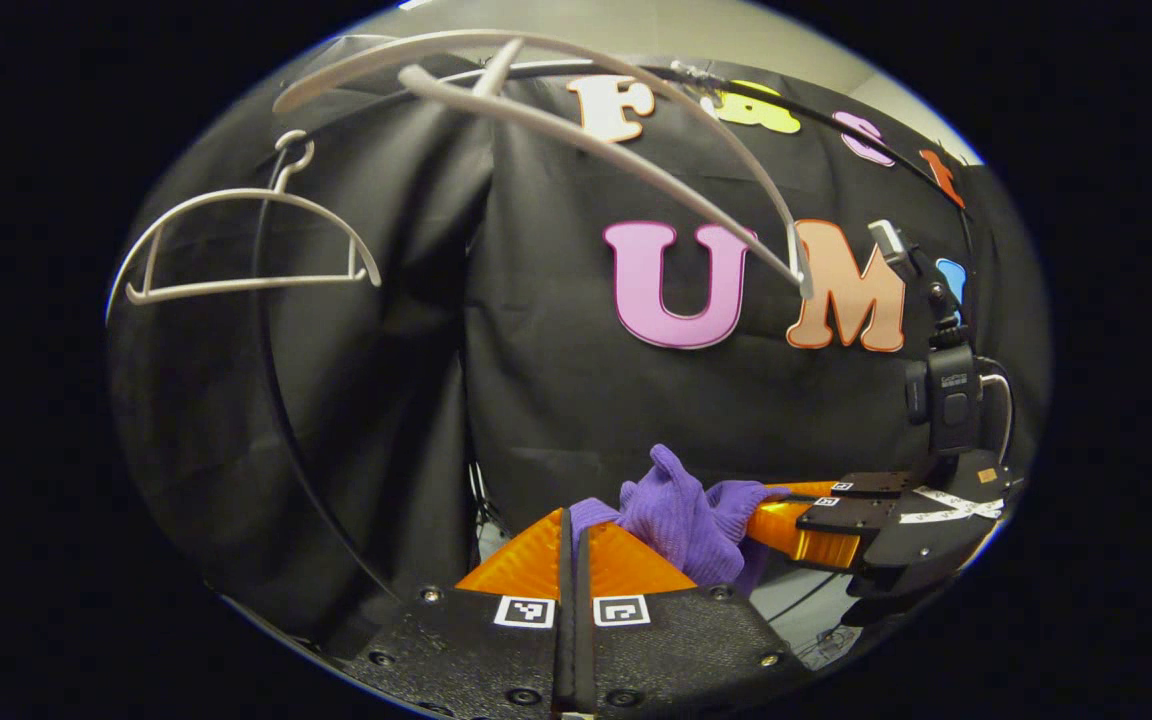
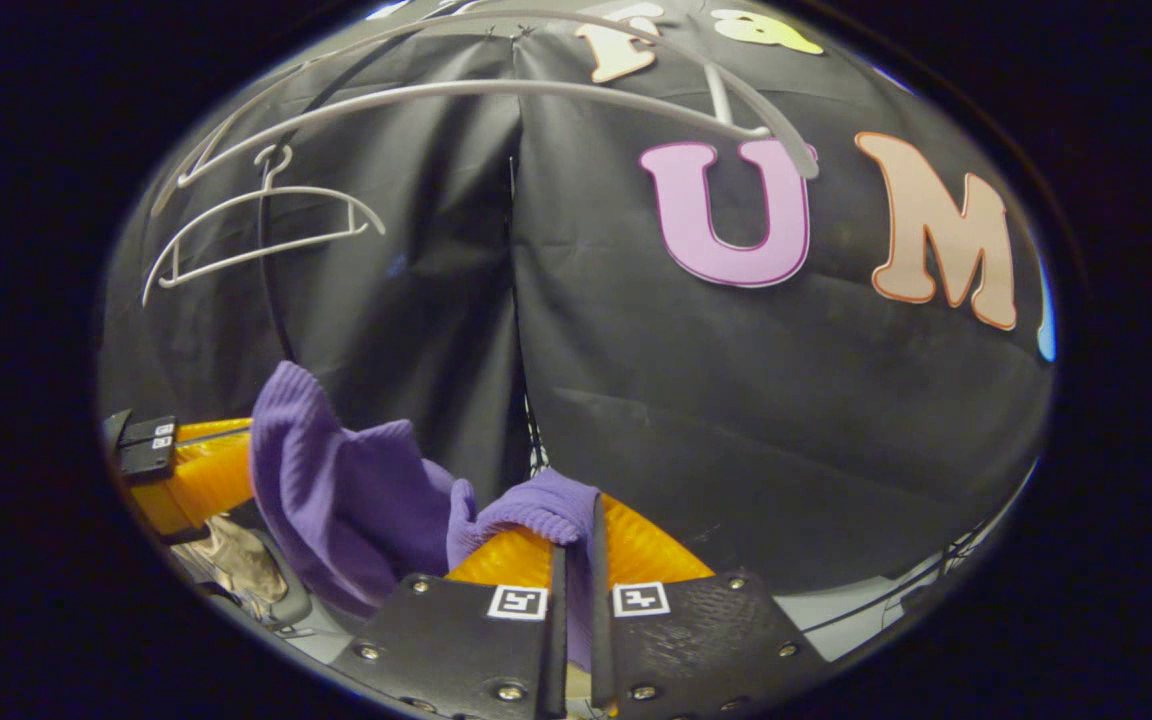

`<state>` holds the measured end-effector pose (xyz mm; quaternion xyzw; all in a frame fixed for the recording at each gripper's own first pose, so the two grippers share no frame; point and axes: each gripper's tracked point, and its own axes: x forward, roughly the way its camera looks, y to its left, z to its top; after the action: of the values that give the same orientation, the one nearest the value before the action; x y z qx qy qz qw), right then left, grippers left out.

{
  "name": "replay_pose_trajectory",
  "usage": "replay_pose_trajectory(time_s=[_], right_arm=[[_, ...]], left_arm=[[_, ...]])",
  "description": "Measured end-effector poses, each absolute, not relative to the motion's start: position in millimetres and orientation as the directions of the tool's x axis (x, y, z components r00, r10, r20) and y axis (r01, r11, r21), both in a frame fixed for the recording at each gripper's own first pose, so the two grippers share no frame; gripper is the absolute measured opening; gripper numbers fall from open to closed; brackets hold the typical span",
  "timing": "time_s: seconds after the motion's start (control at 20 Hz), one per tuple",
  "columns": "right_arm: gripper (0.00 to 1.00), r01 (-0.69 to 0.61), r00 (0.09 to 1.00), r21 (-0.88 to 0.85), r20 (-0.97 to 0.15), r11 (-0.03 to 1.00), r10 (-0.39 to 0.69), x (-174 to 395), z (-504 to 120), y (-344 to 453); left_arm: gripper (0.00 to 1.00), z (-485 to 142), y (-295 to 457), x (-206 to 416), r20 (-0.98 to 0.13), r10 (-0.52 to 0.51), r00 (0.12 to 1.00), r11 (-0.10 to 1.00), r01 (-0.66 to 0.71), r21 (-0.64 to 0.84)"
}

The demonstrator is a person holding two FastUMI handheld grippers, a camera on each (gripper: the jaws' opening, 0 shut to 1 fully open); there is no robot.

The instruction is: Grasp the clothes on the hanger with both hands and then place them into the laundry hamper below.

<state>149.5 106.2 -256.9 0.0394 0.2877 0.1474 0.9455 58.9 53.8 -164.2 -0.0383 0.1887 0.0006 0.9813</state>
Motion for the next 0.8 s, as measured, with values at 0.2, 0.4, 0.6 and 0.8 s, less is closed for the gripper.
replay_pose_trajectory(time_s=[0.2,0.4,0.6,0.8], right_arm=[[0.1,-0.27,0.761,0.156,-0.57,0.95,0.31,137.4,-275.0,112.5],[0.1,-0.278,0.734,0.15,-0.603,0.949,0.31,122.1,-291.3,119.1],[0.1,-0.266,0.703,0.15,-0.646,0.952,0.298,112.9,-309.8,118.0],[0.06,-0.244,0.679,0.153,-0.678,0.957,0.282,107.2,-322.9,111.2]], left_arm=[[0.0,-195.0,48.9,60.7,-0.437,-0.036,0.899,0.994,-0.012,-0.108],[0.0,-222.8,41.7,57.9,-0.493,-0.066,0.868,0.991,-0.001,-0.135],[0.0,-244.6,37.9,54.4,-0.54,-0.079,0.838,0.991,0.008,-0.134],[0.03,-257.2,33.9,49.7,-0.571,-0.096,0.815,0.987,0.006,-0.158]])
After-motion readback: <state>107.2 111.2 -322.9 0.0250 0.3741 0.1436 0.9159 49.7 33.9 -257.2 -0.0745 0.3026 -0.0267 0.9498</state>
